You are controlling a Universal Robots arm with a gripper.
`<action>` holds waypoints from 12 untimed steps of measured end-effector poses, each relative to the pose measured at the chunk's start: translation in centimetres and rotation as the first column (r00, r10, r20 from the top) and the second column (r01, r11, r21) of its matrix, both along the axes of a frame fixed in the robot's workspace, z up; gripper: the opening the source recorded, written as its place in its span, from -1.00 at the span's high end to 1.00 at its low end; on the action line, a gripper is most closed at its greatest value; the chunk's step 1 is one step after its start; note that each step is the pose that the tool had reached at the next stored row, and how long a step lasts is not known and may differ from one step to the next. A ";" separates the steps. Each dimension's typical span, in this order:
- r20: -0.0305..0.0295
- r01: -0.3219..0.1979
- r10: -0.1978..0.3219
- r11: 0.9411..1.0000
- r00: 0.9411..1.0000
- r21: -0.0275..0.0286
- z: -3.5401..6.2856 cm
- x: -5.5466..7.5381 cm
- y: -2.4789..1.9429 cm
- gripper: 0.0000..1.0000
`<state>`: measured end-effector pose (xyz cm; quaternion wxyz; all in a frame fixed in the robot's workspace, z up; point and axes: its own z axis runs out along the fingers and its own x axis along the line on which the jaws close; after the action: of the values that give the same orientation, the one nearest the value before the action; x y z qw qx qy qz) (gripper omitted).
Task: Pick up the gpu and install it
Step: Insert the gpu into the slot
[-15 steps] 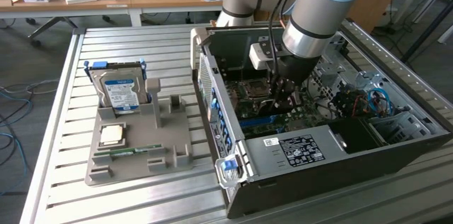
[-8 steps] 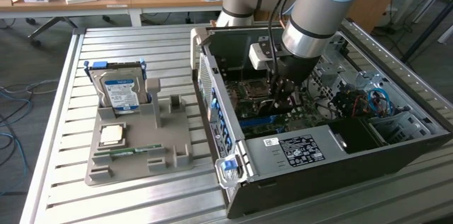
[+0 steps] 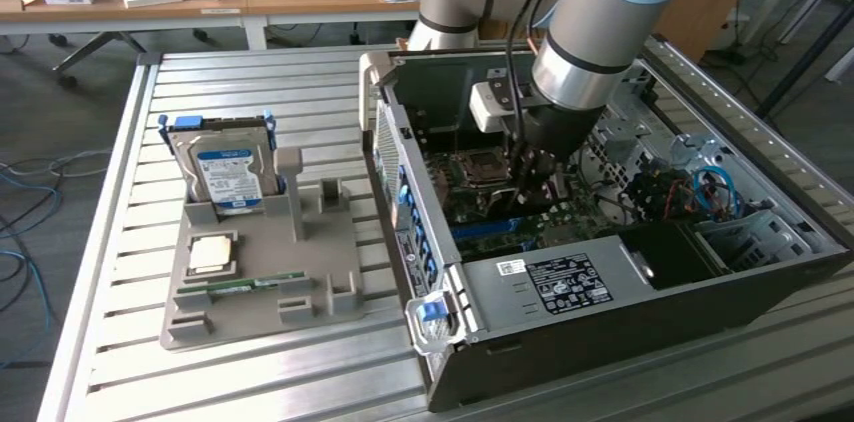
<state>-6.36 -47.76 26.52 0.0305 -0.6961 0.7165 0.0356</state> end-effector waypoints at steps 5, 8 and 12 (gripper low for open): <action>0.000 0.000 0.000 1.000 1.000 0.000 0.00 -0.2 -0.01 0.48; 0.000 0.000 0.000 1.000 1.000 0.000 0.00 -0.3 -0.03 0.48; 0.000 0.000 0.000 1.000 1.000 0.000 0.00 -0.3 -0.17 0.48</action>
<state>-6.67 -47.93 26.52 0.0305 -0.6961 0.7165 0.0355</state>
